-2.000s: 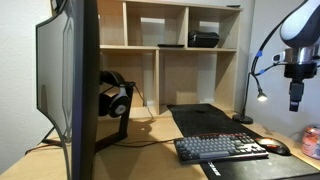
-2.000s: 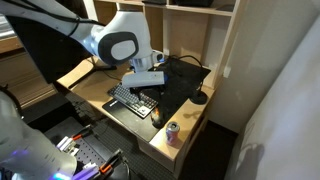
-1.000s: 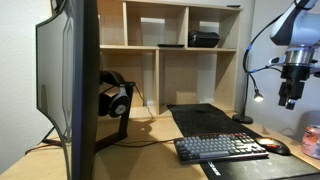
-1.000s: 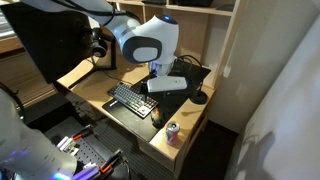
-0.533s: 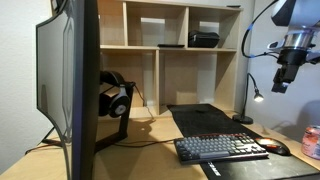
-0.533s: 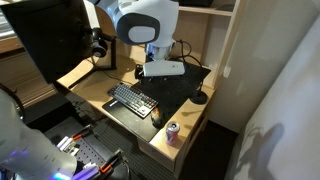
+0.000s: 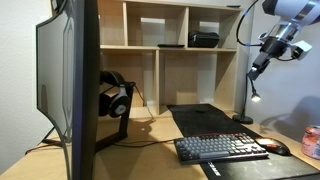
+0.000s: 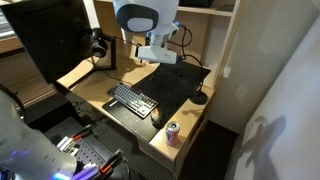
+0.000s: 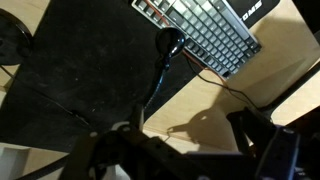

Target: Turn the reading light around to face the left of the table

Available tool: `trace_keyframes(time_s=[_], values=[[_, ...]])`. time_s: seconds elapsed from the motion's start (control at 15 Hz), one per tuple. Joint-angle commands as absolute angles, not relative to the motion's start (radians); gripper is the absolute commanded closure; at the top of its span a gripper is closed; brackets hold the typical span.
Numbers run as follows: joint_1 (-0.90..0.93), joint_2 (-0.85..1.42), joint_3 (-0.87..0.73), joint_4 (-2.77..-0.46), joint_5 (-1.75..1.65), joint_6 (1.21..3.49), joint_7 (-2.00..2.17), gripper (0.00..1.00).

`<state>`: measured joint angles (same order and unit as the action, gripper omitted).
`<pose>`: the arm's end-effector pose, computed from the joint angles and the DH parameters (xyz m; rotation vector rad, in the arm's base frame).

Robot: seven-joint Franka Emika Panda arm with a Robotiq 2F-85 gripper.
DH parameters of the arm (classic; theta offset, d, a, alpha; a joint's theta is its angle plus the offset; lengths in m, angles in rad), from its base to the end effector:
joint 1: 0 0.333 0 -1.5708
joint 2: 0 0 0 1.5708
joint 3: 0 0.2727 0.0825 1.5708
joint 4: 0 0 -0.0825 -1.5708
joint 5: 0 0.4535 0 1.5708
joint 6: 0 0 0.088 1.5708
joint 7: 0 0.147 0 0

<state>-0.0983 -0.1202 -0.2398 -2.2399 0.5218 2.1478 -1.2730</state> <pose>0.5566 -0.1543 0.3106 -2.6427 -0.8926 -0.4985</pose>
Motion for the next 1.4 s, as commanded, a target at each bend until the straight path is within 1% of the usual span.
trace_keyframes(time_s=[0.0,0.07,0.27,0.4,0.67,0.87,1.33], values=[[-0.101,-0.054,-0.211,-2.202,0.546,2.211,-1.178,0.27],[-0.105,-0.055,-0.205,-2.204,0.527,2.214,-1.146,0.07],[-0.117,-0.085,-0.202,-2.227,0.491,2.222,-1.073,0.00],[-0.123,-0.113,-0.206,-2.242,0.458,2.222,-1.029,0.00],[-0.141,-0.164,-0.208,-2.257,0.265,2.167,-0.893,0.00],[-0.142,-0.152,-0.214,-2.252,0.195,2.157,-0.829,0.00],[-0.129,-0.003,-0.213,-2.184,0.332,2.198,-0.813,0.00]])
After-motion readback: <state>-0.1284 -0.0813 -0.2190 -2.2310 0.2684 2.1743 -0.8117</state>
